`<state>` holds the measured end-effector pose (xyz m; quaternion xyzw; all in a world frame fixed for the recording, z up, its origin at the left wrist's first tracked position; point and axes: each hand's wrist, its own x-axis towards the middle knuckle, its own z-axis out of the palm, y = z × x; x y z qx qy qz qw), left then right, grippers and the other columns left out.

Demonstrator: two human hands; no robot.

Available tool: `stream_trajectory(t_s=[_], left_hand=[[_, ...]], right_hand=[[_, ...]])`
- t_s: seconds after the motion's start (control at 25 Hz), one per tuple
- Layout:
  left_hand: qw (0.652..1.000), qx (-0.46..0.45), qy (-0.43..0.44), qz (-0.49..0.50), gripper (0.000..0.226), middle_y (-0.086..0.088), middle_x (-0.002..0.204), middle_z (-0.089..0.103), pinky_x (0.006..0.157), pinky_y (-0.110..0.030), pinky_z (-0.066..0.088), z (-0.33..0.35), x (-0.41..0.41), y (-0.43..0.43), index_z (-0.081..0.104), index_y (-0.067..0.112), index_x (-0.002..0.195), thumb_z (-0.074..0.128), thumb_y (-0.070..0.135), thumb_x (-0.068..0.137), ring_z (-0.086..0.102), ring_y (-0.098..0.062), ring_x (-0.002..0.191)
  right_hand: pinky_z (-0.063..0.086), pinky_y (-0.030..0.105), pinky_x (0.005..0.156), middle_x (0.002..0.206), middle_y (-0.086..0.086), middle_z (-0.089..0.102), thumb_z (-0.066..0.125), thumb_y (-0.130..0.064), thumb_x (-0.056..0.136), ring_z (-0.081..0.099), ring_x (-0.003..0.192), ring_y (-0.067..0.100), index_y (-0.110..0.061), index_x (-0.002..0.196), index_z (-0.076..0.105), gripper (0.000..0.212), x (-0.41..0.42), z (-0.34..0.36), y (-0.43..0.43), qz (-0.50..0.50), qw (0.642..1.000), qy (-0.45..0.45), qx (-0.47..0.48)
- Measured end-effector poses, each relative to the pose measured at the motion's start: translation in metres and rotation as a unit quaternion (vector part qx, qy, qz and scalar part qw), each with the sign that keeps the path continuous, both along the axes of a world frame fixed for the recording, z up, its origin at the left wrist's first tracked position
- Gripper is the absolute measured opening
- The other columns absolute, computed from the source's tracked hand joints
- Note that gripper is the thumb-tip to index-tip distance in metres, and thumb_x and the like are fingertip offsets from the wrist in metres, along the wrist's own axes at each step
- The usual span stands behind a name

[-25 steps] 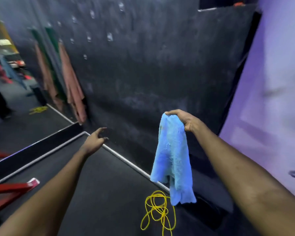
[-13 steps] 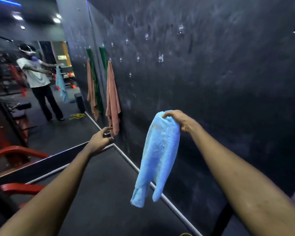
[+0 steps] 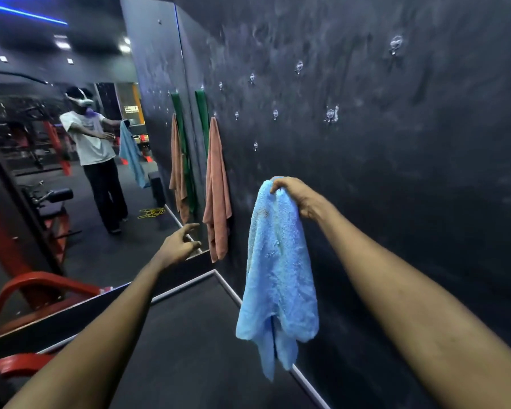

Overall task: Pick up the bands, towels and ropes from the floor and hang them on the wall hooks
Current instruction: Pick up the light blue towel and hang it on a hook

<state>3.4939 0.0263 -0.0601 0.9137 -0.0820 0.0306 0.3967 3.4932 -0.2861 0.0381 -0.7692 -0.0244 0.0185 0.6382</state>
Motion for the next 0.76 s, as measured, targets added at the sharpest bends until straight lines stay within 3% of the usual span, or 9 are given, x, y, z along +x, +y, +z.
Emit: stream_trajectory(t_s=[0.08, 0.24, 0.56, 0.68, 0.76], left_hand=[[1.000, -0.015, -0.020, -0.010, 0.054, -0.002, 0.136, 0.059, 0.095, -0.026, 0.042, 0.003, 0.051, 0.011, 0.052, 0.028, 0.138, 0.064, 0.016, 0.087, 0.059, -0.016, 0.112], [0.998, -0.038, -0.025, -0.041, 0.052, -0.002, 0.136, 0.056, 0.095, -0.024, 0.037, 0.010, 0.146, 0.023, 0.050, 0.025, 0.139, 0.063, 0.015, 0.089, 0.052, -0.012, 0.115], [0.982, -0.116, 0.001, -0.148, 0.041, -0.002, 0.135, 0.057, 0.111, -0.034, 0.037, 0.037, 0.333, -0.024, 0.056, 0.030, 0.132, 0.059, 0.023, 0.092, 0.052, -0.016, 0.126], [0.959, -0.201, 0.015, -0.201, 0.033, 0.001, 0.126, 0.063, 0.100, -0.028, 0.040, 0.050, 0.387, -0.061, 0.062, 0.022, 0.127, 0.053, 0.019, 0.095, 0.056, -0.013, 0.119], [0.940, -0.249, 0.051, -0.228, 0.026, -0.001, 0.105, 0.070, 0.082, -0.028, 0.046, 0.059, 0.423, -0.077, 0.070, 0.012, 0.108, 0.050, 0.017, 0.091, 0.063, -0.015, 0.093]], right_hand=[[0.040, 0.036, 0.065, 0.084, 0.013, 0.048, 0.066, -0.023, 0.049, 0.046, 0.072, 0.028, -0.019, 0.085, 0.057, 0.038, 0.048, 0.005, 0.011, 0.001, 0.999, 0.015, 0.030], [0.048, 0.034, 0.067, 0.070, 0.009, 0.058, 0.055, -0.016, 0.063, 0.055, 0.062, 0.027, -0.014, 0.067, 0.060, 0.007, 0.119, 0.025, 0.041, 0.034, 0.996, 0.021, 0.075], [0.049, 0.031, 0.065, 0.068, 0.007, 0.057, 0.045, -0.009, 0.075, 0.055, 0.063, 0.024, -0.018, 0.066, 0.055, 0.017, 0.268, 0.042, 0.059, 0.015, 0.995, -0.005, 0.094], [0.047, 0.030, 0.063, 0.072, 0.007, 0.054, 0.044, -0.007, 0.077, 0.054, 0.063, 0.023, -0.018, 0.068, 0.054, 0.017, 0.325, 0.046, 0.055, 0.037, 0.996, -0.024, 0.082], [0.047, 0.030, 0.063, 0.073, 0.007, 0.053, 0.044, -0.007, 0.078, 0.053, 0.063, 0.022, -0.018, 0.069, 0.053, 0.016, 0.362, 0.053, 0.052, 0.048, 0.996, -0.034, 0.069]])
